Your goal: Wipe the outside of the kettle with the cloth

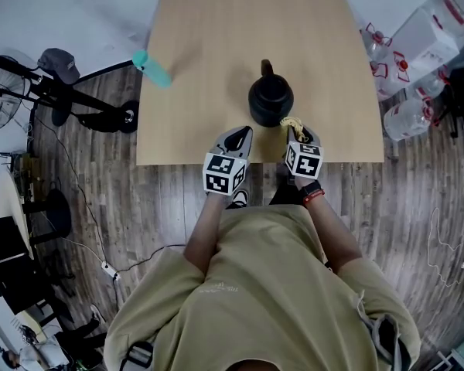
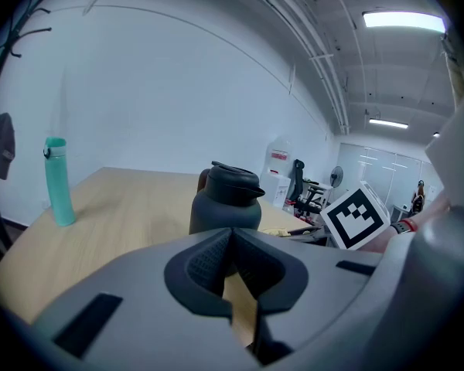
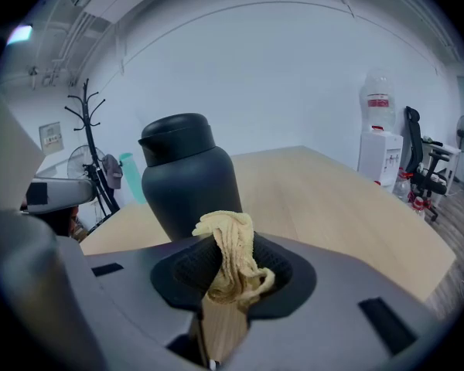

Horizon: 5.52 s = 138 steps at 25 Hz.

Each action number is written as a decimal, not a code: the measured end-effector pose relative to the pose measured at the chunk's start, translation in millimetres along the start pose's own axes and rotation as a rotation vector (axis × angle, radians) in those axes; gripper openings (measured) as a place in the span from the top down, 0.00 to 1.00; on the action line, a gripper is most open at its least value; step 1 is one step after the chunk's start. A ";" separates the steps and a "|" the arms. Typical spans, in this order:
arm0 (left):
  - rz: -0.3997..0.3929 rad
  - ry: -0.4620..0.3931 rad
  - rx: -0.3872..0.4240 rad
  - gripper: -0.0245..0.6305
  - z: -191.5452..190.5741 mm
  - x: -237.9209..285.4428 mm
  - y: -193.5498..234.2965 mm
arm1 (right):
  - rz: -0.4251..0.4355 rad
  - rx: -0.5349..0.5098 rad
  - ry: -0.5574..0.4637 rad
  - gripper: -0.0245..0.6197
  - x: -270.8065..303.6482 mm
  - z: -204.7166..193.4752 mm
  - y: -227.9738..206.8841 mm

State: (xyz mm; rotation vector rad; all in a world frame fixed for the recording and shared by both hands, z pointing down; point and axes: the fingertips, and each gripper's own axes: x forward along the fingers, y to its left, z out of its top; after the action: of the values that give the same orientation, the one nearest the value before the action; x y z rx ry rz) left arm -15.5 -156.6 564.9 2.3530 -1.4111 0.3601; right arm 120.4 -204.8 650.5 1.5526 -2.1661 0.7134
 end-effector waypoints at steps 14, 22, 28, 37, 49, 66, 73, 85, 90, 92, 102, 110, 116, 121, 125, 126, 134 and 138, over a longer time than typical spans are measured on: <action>-0.007 0.020 -0.003 0.93 -6.7 -4.5 6.1 | -0.039 0.023 0.016 0.78 25.2 15.3 -28.6; -0.033 0.030 0.007 0.93 -16.6 -17.5 17.2 | -0.020 0.178 0.060 0.78 2.0 -30.5 7.8; -0.038 0.026 0.021 0.93 -20.6 -34.2 36.8 | 0.036 0.191 0.046 0.78 14.7 -39.1 74.9; -0.004 0.023 0.017 0.93 -19.4 -58.3 72.6 | 0.033 0.142 0.043 0.78 55.5 -33.7 141.4; 0.016 0.012 -0.004 0.93 -20.5 -77.1 96.9 | -0.017 0.162 0.065 0.78 80.1 -32.7 145.1; -0.040 -0.019 0.027 0.93 -9.0 -67.0 67.2 | -0.009 0.193 0.077 0.78 54.7 -43.6 127.5; -0.044 -0.031 0.044 0.93 -3.2 -63.6 52.4 | 0.007 0.186 0.072 0.78 40.0 -44.4 118.7; -0.050 -0.031 0.044 0.93 2.0 -44.6 25.9 | 0.020 0.180 0.077 0.78 21.5 -46.5 90.2; -0.053 -0.028 0.048 0.93 4.1 -32.4 14.0 | 0.006 0.189 0.084 0.78 17.3 -49.5 67.5; -0.056 -0.025 0.049 0.93 4.2 -27.6 9.2 | -0.003 0.193 0.087 0.78 16.2 -50.0 57.2; -0.046 -0.024 0.047 0.93 6.4 -15.5 0.3 | -0.032 0.198 0.090 0.78 16.8 -46.6 22.9; -0.045 -0.036 0.037 0.93 15.3 -9.5 -6.6 | -0.075 0.197 0.079 0.78 20.4 -37.4 -8.7; -0.037 -0.046 0.018 0.93 24.2 -5.1 -7.8 | -0.102 0.246 0.017 0.78 9.8 -2.7 -33.2; -0.017 -0.059 -0.005 0.93 39.5 -6.7 -1.3 | -0.084 0.263 -0.068 0.78 -11.1 39.2 -41.3; 0.039 -0.065 0.042 0.93 64.1 -6.3 9.2 | -0.073 0.241 -0.188 0.78 -39.0 90.8 -40.8; 0.049 -0.078 0.053 0.93 73.1 -7.1 10.9 | -0.067 0.222 -0.218 0.78 -46.9 104.8 -38.1; 0.090 -0.198 0.094 0.93 144.9 -14.2 8.8 | -0.049 -0.016 -0.386 0.78 -103.2 180.1 -3.8; 0.106 -0.232 0.108 0.93 167.6 -22.3 6.7 | -0.032 -0.086 -0.429 0.78 -122.0 197.8 14.2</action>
State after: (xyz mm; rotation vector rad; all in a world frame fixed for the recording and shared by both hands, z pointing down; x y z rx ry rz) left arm -27.3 -215.5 406.8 2.4775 -1.6658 0.2011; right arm 143.1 -227.9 420.0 1.8200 -2.4222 0.2866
